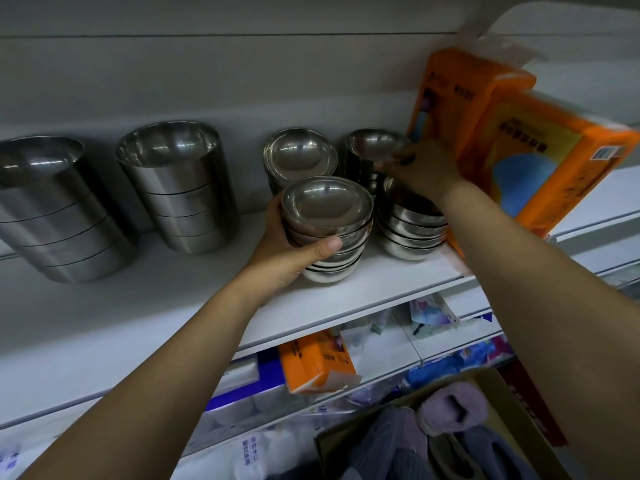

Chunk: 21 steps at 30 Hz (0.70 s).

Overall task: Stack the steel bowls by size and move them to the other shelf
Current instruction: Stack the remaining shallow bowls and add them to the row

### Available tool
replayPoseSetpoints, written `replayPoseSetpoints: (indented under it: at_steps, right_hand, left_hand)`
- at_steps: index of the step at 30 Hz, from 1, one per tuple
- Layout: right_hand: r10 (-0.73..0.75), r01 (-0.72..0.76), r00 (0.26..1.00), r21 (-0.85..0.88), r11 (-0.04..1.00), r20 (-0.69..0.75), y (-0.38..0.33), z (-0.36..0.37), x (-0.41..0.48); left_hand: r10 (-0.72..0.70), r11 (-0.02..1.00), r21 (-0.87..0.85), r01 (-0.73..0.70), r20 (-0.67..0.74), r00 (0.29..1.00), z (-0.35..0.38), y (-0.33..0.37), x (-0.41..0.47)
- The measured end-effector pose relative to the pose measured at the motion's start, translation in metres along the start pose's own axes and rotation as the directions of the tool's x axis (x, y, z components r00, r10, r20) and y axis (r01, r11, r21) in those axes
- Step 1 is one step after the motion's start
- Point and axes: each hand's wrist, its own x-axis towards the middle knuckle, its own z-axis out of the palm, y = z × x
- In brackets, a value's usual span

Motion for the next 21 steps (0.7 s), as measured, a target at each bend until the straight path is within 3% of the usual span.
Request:
replayPoseSetpoints:
  at_steps: [2,3,6,9,14,21]
  right_hand:
    - [-0.021,0.022,0.997,0.008,1.000,-0.077,-0.008,0.001,-0.011]
    - [-0.042,0.046,0.983,0.015,0.999,-0.181,-0.014,0.002,-0.021]
    - [-0.009,0.180,0.886,0.326,0.928,-0.464,-0.033,0.017,-0.069]
    - [0.140,0.121,0.926,0.627,0.770,-0.351,-0.049,0.045,-0.121]
    - [0.141,-0.015,0.986,0.788,0.615,-0.091,-0.055,0.090,-0.140]
    - [0.207,-0.009,0.971,0.850,0.526,-0.117,-0.055,0.106,-0.130]
  left_hand:
    - [0.003,1.000,-0.007,-0.003,-0.004,1.000,-0.001,-0.001,0.001]
    - [0.002,1.000,-0.011,-0.002,-0.008,1.000,-0.001,-0.002,0.001]
    - [0.008,1.000,-0.013,-0.008,-0.009,1.000,-0.001,-0.003,0.000]
    - [0.022,1.000,-0.014,-0.022,-0.009,1.000,0.001,-0.001,-0.002]
    - [0.026,1.000,-0.013,-0.026,0.005,1.000,0.003,0.001,-0.004]
    - [-0.007,1.000,-0.009,0.006,-0.031,0.999,0.009,-0.002,-0.008]
